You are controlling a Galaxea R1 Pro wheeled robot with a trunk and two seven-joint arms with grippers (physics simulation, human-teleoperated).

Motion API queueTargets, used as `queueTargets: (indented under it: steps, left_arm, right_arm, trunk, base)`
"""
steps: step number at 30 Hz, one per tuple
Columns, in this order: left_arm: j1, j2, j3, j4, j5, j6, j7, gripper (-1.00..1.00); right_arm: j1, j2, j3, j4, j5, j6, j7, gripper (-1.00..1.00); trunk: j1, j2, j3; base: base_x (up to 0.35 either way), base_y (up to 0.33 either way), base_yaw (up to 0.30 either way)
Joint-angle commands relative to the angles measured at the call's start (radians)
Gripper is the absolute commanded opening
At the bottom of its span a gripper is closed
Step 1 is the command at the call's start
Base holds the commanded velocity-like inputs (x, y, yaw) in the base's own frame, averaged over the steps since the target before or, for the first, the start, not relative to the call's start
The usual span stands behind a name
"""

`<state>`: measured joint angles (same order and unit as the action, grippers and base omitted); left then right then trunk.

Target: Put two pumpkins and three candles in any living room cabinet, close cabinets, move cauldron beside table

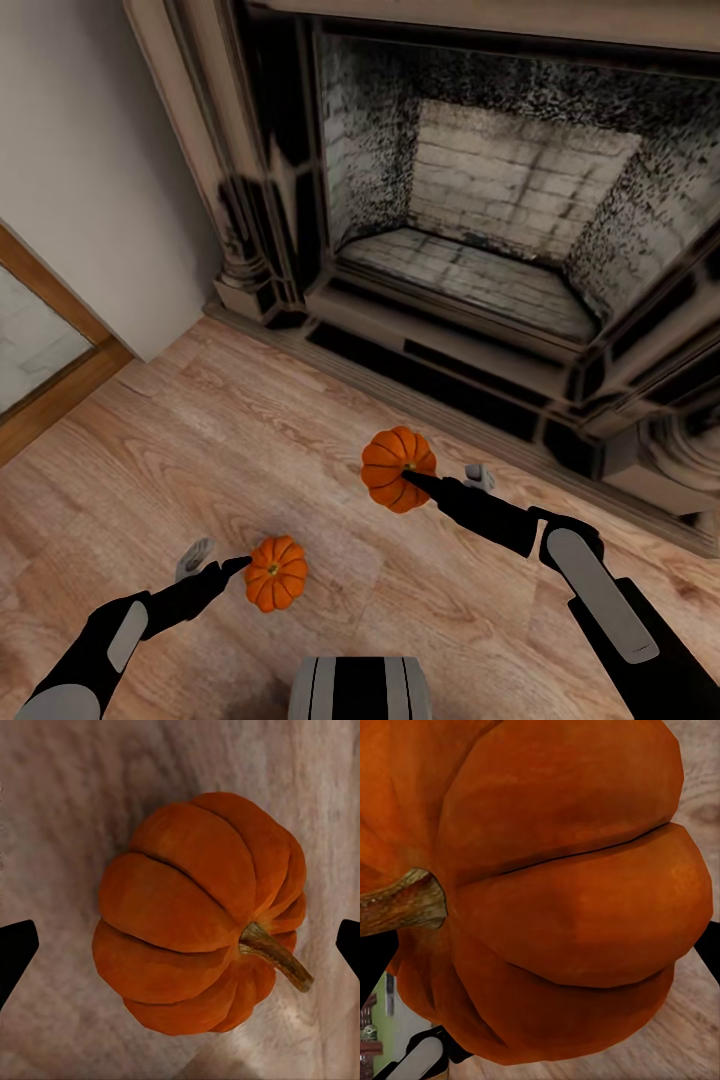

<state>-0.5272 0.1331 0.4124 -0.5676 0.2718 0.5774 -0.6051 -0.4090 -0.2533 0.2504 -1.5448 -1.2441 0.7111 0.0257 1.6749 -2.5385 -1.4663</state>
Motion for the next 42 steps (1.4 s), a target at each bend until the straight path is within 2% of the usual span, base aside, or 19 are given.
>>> queueTargets:
  steps: [1,26,42]
  left_arm:
    - [0.0,-0.001,0.003,0.0,0.003,0.007,-0.001,1.0]
    - [0.0,-0.007,0.002,0.0,0.0,0.006,-0.005,1.0]
    - [0.0,-0.01,0.001,-0.002,-0.002,0.006,-0.005,1.0]
  right_arm:
    - [-0.001,0.0,0.001,0.0,0.001,0.002,0.002,-1.0]
    - [-0.001,0.0,0.0,0.0,0.001,0.002,0.002,-1.0]
    - [-0.001,-0.001,0.0,-0.001,0.0,0.002,0.002,-1.0]
  trunk:
    - [0.0,0.0,-0.001]
    - [0.011,-0.006,-0.093]
    - [0.011,-0.006,-0.093]
  base:
    - [0.003,0.0,0.0]
    - [0.0,0.0,0.0]
    - [0.015,-0.01,0.0]
